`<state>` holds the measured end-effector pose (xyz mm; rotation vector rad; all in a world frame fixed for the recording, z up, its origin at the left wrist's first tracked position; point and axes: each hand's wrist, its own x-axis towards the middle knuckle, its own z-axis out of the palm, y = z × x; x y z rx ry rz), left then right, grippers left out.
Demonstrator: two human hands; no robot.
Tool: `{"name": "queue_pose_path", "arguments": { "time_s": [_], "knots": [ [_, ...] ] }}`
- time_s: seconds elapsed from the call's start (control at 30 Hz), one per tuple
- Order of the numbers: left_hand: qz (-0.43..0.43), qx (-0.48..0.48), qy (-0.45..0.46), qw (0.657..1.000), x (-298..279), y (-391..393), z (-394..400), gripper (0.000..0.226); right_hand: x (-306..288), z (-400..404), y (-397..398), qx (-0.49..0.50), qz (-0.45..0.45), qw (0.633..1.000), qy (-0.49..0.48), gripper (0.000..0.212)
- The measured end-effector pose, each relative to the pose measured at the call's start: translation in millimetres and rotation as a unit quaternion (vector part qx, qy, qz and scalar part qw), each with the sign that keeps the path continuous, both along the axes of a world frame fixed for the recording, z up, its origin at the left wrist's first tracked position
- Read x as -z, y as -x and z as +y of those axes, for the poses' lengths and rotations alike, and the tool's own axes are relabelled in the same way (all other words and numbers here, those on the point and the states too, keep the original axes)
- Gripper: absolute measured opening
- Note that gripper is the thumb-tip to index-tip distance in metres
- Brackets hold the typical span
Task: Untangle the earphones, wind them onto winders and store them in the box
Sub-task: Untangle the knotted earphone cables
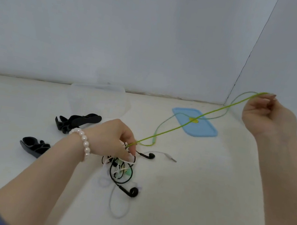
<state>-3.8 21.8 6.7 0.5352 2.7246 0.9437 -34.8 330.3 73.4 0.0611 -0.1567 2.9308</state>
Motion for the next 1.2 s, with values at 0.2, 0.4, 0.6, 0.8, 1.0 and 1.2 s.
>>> {"name": "queue_pose_path", "arguments": {
  "time_s": [0.2, 0.4, 0.6, 0.8, 1.0, 1.2],
  "knots": [
    [0.085, -0.04, -0.196, 0.976, -14, -6, -2, 0.028, 15, -2, 10, 0.058, -0.225, 0.771, -0.593, 0.033],
    [0.165, -0.023, -0.152, 0.974, -10, -12, 15, 0.027, 13, -47, -4, 0.115, -0.148, 0.272, -0.944, 0.044],
    [0.197, -0.039, -0.1, 0.974, -3, -13, 24, 0.029, 7, -118, -49, -0.103, 0.109, 0.412, -0.899, 0.043],
    [0.141, -0.03, -0.122, 0.982, -4, -13, 24, 0.027, 17, -110, -38, -0.107, 0.11, 0.394, -0.906, 0.015],
    [0.099, -0.024, -0.018, 0.995, 6, -4, 14, 0.02, 2, -84, -21, -0.073, 0.073, 0.795, -0.598, 0.025],
    [0.106, -0.07, -0.076, 0.989, -1, 0, 4, 0.011, 0, -38, -17, -0.133, 0.038, 0.542, -0.829, 0.017]
  ]
}}
